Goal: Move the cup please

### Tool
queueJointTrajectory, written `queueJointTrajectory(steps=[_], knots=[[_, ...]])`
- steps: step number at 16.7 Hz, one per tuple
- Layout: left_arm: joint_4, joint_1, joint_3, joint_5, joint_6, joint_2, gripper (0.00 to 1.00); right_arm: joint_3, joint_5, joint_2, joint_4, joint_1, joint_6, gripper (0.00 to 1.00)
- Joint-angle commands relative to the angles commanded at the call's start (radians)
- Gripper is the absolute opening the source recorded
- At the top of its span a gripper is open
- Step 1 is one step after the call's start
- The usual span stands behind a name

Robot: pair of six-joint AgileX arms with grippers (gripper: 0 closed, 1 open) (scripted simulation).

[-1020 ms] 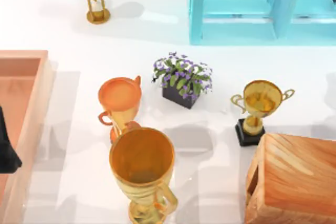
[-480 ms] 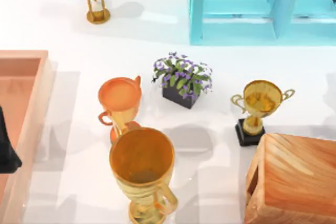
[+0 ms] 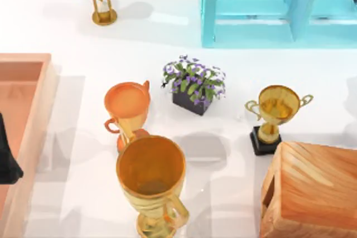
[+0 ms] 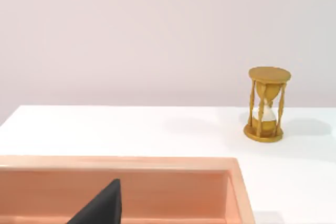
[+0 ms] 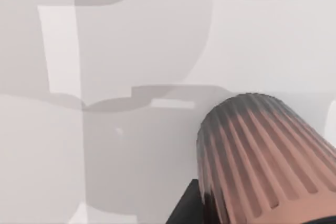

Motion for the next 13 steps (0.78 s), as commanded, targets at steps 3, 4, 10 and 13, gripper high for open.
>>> queueJointTrajectory(steps=[3,4,10,13], knots=[[0.000,0.000,0.000,0.000,0.000,0.000,1.00,0.003,0.000,0.001,-0.002,-0.002,-0.001,0.00],[0.000,0.000,0.000,0.000,0.000,0.000,1.00,0.015,0.000,0.008,-0.011,-0.015,-0.014,0.00],[0.000,0.000,0.000,0.000,0.000,0.000,1.00,0.273,0.009,0.123,-0.155,-0.291,-0.285,0.00],[0.000,0.000,0.000,0.000,0.000,0.000,1.00,0.429,0.016,0.183,-0.242,-0.481,-0.477,0.00]])
